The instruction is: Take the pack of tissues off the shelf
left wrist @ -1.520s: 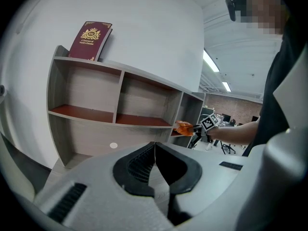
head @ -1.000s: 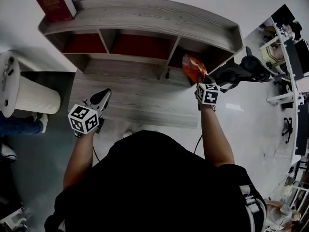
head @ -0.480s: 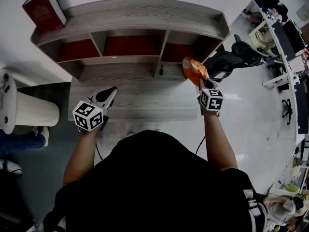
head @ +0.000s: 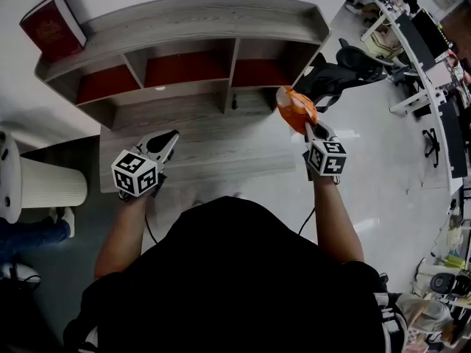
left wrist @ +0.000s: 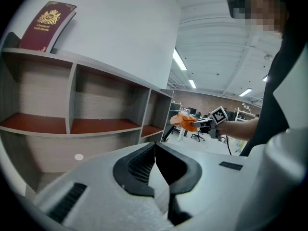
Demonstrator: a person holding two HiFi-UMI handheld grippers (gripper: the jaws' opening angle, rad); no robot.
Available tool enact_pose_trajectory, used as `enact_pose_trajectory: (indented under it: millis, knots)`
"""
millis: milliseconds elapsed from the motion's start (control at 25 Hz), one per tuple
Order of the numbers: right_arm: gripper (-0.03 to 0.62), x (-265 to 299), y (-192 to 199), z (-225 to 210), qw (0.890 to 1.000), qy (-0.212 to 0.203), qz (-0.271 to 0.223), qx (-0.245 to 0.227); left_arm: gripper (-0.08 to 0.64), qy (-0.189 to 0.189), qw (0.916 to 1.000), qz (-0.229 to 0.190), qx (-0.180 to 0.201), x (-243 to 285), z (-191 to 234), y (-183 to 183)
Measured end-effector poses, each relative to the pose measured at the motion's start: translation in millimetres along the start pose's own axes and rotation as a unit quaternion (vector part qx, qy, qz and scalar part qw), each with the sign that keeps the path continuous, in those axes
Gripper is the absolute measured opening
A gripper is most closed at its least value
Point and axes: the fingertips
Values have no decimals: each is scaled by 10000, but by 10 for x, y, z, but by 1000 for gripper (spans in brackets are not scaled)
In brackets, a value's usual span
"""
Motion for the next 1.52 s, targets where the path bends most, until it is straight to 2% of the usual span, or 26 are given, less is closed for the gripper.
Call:
enact_pose_trajectory:
  millis: [240, 440, 720, 960, 1120, 1520]
  knots:
    - [31, -234, -69, -29, 9999, 144, -91, 7, 18, 163, 9999, 35, 45, 66, -47, 10]
    - [31, -264, 17, -64, 9998, 128, -33, 134, 18, 219, 9998, 17, 5, 131, -62, 3]
    - [31, -176, -25, 12, 10000, 47, -28, -65, 18, 146, 9999, 37, -31, 107, -77, 45]
    - [31, 88, 72, 183, 9994, -215, 162, -220, 18, -116, 9998, 53, -167, -54, 13, 155]
    - [31, 278, 130, 380, 9978, -495, 258, -369, 18, -421, 9986, 56, -322, -236, 119, 259]
    - [31, 832, 480, 840, 9876, -1232, 752, -625, 18, -1163, 9914, -45, -598, -697, 287, 414]
Point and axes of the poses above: the fingertips, and each gripper's own axes: x forward along the fingers, z to its left, y out of its underside, and after that the axes turned 2 degrees about -y, right-handed
